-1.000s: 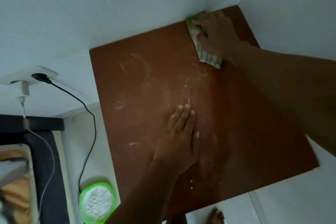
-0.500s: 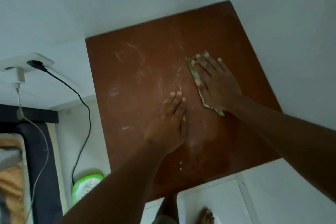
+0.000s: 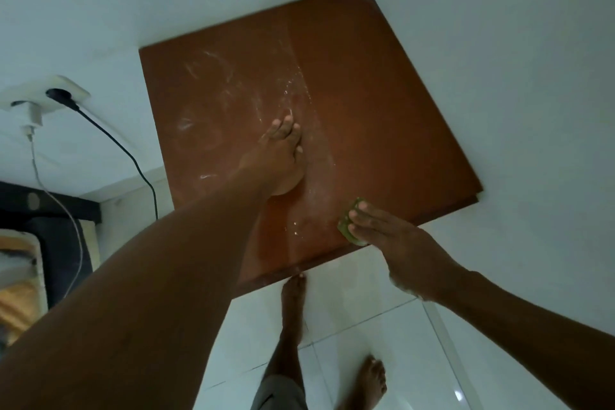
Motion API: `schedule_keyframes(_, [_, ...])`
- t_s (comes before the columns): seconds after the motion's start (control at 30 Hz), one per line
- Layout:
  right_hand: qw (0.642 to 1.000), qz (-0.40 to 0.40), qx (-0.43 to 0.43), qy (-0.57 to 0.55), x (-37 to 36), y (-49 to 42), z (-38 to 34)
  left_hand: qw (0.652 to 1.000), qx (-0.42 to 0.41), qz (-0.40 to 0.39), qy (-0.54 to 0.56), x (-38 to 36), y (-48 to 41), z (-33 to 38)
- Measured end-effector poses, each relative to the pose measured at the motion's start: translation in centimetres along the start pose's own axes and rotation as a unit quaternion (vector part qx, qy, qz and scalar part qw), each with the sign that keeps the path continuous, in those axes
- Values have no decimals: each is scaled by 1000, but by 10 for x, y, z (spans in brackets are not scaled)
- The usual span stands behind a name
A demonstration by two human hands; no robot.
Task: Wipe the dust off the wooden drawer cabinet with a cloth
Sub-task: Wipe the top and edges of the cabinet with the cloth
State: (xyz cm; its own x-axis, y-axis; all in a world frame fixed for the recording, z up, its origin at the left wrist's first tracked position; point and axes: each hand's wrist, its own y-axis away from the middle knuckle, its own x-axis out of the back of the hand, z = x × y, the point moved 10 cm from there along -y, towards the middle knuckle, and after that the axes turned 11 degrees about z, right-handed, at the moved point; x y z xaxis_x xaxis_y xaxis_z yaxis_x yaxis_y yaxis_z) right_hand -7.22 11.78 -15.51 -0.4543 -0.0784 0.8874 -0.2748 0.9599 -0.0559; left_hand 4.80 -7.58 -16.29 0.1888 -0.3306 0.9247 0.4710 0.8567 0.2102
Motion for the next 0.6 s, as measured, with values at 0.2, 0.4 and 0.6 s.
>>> schedule_keyframes(0.2, [992, -94, -71, -41, 55, -71, -9, 999, -30, 15, -14, 12, 23, -18])
schedule_keyframes(0.4, [988, 137, -61, 23, 110, -288, 45, 999, -45, 5, -4, 18, 5, -42])
schedule_keyframes(0.6, [988, 86, -113, 53, 72, -411, 84, 998, -46, 15, 52, 3, 8, -46])
